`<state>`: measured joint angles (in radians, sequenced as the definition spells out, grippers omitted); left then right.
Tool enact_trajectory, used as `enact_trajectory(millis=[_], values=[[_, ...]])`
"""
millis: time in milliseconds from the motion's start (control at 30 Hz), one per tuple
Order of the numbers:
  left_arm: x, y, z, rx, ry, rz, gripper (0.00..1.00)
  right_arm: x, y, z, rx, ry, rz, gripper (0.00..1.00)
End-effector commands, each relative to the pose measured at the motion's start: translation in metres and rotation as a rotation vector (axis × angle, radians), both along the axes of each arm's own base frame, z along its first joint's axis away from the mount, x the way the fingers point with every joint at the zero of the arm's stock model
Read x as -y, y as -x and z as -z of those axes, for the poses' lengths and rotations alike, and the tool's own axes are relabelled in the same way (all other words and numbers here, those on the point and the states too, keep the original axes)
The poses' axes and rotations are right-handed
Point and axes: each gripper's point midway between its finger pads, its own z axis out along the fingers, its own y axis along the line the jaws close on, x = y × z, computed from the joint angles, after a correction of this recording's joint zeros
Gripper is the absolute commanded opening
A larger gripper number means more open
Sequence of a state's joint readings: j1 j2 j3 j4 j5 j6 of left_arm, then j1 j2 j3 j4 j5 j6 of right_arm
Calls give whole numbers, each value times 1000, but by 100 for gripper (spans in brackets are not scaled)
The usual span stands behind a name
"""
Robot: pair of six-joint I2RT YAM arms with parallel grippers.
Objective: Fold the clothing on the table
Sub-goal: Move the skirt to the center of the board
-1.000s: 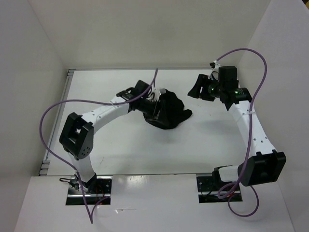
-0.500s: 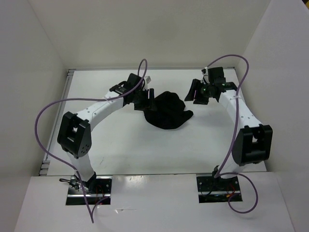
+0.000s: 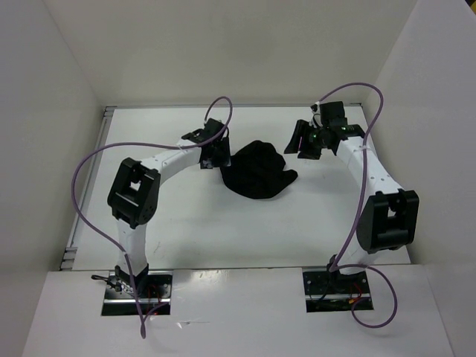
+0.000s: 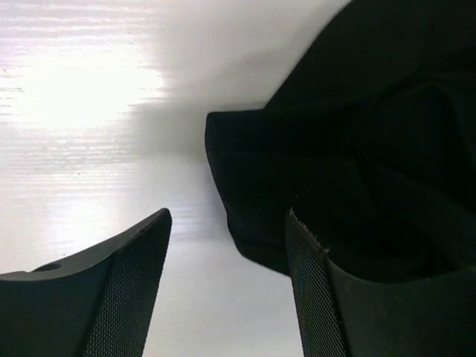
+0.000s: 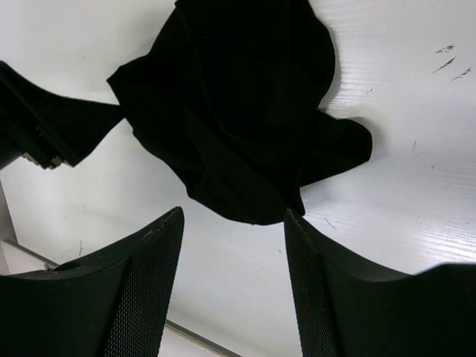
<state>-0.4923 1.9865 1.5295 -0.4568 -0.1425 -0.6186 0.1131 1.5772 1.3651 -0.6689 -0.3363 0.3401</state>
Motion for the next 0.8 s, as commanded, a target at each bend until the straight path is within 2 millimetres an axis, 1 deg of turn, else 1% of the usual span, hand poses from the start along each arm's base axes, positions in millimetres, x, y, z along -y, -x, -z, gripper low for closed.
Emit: enact_trajectory(millis=[0, 33, 67, 100, 133, 167, 200, 233, 267, 300, 333, 367, 400, 433, 467, 500, 533, 567, 600, 633, 667, 700, 733, 767], values=[[-6, -12, 18, 5, -6, -51, 71, 5, -1, -20, 64, 1, 15, 62], [-4, -10, 27, -18, -3, -42, 71, 5, 1, -17, 55, 2, 15, 62], [-1, -10, 30, -23, 9, -33, 69, 5, 1, -17, 55, 2, 15, 62], [8, -11, 33, -27, 45, -11, 68, 5, 1, -17, 55, 2, 15, 62], [12, -13, 32, -19, 63, -2, 67, 5, 1, -17, 55, 2, 15, 62], [13, -10, 40, -35, 68, 5, 64, 5, 3, -19, 55, 2, 15, 62], [16, -11, 41, -26, 85, 14, 61, 5, 2, -22, 64, 1, 15, 62], [18, -12, 40, -22, 96, 20, 54, 5, 2, -22, 64, 1, 15, 62], [18, -11, 45, -33, 96, 12, 48, 6, 1, -22, 65, 8, 21, 62], [18, -11, 47, -30, 98, 12, 40, 6, 2, -26, 75, 7, 21, 62], [18, -11, 47, -30, 98, 12, 28, 7, 4, -25, 66, 8, 21, 62], [24, -11, 43, -33, 120, 38, 0, 9, 3, -24, 70, 21, 22, 62], [30, -11, 33, -22, 146, 64, 0, 9, 4, -28, 82, 20, 22, 62], [39, -15, 4, 28, 194, 103, 0, 10, 4, -28, 83, 27, 28, 62], [59, -10, -20, 58, 270, 204, 0, 10, 4, -31, 92, 26, 28, 62], [76, -3, -56, 111, 332, 286, 0, 10, 7, -31, 92, 26, 28, 62], [90, 4, -78, 134, 384, 366, 0, 12, 6, -31, 93, 33, 35, 62], [108, 8, -119, 181, 444, 458, 0, 14, 6, -30, 94, 40, 41, 62], [129, 31, -145, 171, 539, 617, 0, 14, 7, -33, 103, 39, 42, 62], [136, 41, -169, 181, 592, 701, 0, 16, 6, -33, 104, 49, 51, 62], [148, 67, -211, 197, 695, 849, 0, 16, 7, -36, 113, 48, 51, 62], [147, 81, -237, 235, 741, 916, 0, 18, 7, -32, 105, 58, 59, 62], [147, 89, -258, 290, 771, 971, 0, 20, 8, -37, 116, 60, 74, 62], [145, 98, -272, 305, 797, 992, 0, 20, 8, -37, 116, 60, 74, 62]])
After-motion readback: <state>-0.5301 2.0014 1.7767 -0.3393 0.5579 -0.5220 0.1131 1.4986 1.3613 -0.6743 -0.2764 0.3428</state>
